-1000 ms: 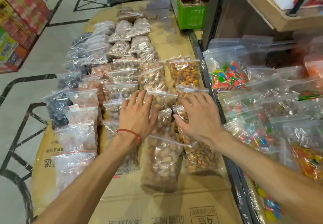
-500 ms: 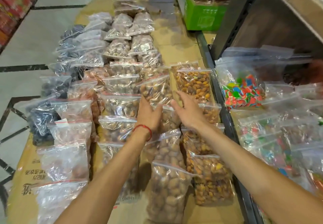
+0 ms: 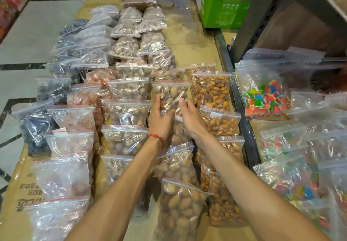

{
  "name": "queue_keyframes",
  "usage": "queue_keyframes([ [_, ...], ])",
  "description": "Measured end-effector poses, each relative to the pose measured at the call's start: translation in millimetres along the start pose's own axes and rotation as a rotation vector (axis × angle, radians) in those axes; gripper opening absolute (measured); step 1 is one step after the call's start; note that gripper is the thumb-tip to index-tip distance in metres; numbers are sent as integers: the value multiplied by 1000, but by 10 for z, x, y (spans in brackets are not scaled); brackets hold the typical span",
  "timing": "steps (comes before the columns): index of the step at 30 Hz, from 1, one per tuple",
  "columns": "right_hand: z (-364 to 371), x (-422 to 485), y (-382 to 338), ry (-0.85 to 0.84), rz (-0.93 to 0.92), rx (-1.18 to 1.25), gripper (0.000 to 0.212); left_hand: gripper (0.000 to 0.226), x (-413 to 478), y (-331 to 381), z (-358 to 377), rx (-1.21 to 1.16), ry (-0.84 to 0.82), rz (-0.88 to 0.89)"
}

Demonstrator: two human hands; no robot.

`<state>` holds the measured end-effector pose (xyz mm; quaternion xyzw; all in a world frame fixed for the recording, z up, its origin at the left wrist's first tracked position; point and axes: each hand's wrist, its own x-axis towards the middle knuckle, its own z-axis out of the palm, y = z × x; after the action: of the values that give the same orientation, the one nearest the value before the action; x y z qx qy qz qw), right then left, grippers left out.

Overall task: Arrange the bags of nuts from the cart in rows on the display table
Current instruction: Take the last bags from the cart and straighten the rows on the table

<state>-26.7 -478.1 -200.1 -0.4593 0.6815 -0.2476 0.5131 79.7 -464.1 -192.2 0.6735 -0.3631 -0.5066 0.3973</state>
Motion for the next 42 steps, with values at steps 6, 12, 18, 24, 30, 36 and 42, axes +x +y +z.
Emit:
queue_keyframes([
  [6, -73, 19, 21, -82, -15, -37, 84, 93, 61, -78, 9, -37, 22, -17],
  [12, -85, -121, -32, -82, -43, -143, 67, 97, 79, -154, 21, 17, 29, -83],
  [18, -308, -581, -70, 47, -148, -5, 49, 77, -334, -18, -95, 114, 19, -38],
  [24, -165, -1189, 97, 71, -40, 186, 57, 60, -871, -187, -271, 238, -41, 158],
  [30, 5, -1350, 335, 17, 8, 298, 63, 53, -1190, -408, -454, 343, 77, 252],
  [36, 20, -1375, 547, -43, 63, 250, 62, 47, -1465, -664, -553, 233, 144, 368],
  [42, 91, -1149, 900, -81, 76, 183, 31, 36, -1641, -868, -572, 274, 96, 258],
])
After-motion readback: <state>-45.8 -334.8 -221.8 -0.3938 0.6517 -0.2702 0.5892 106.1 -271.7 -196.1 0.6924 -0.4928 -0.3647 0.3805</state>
